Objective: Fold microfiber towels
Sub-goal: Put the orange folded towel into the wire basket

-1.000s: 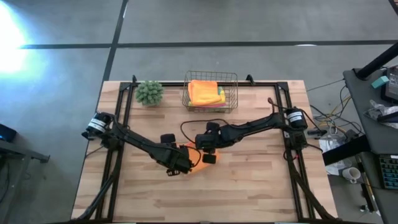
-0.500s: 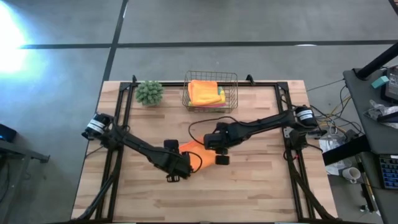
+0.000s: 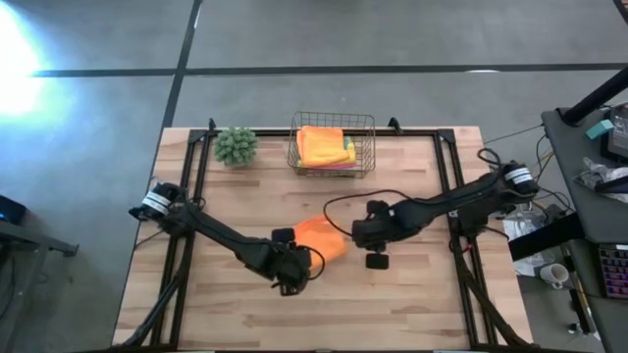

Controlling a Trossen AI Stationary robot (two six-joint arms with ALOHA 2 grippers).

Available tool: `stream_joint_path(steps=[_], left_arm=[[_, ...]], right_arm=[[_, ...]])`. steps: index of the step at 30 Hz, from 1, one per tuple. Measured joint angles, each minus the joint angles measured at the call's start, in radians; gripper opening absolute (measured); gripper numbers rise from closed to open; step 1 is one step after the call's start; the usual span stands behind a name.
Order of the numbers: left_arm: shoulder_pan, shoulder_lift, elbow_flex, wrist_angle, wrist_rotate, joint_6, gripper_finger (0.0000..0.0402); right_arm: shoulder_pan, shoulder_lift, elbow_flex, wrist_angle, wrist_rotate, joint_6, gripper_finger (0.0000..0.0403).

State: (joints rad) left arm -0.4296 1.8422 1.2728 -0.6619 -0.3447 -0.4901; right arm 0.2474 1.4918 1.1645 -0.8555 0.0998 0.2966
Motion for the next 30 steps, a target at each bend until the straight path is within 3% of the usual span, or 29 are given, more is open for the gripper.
stream_joint_path(steps=[9,14,19,23,30], left_arm=[[0.02,0.023,-0.042,0.053,-0.002,-0.001,0.018],[0.012,0.033,-0.049,0.054,0.074,-0.002,0.018],[-0.01,0.035,-0.09,0.042,0.085,-0.002,0.018],[-0.018,0.026,-0.104,-0.044,0.082,0.002,0.018],[-0.019,0.011,-0.107,-0.179,0.079,0.148,0.018]], right_arm=[[0.039,-0.068,-0.069,0.098,0.004,0.065,0.0073],[0.039,-0.059,-0.076,0.114,0.005,0.077,0.007],[0.039,-0.057,-0.08,0.174,0.005,0.076,0.0076],[0.039,-0.054,-0.078,0.225,0.004,0.055,0.0079],[0.039,-0.05,-0.079,0.313,0.002,0.041,0.0074]])
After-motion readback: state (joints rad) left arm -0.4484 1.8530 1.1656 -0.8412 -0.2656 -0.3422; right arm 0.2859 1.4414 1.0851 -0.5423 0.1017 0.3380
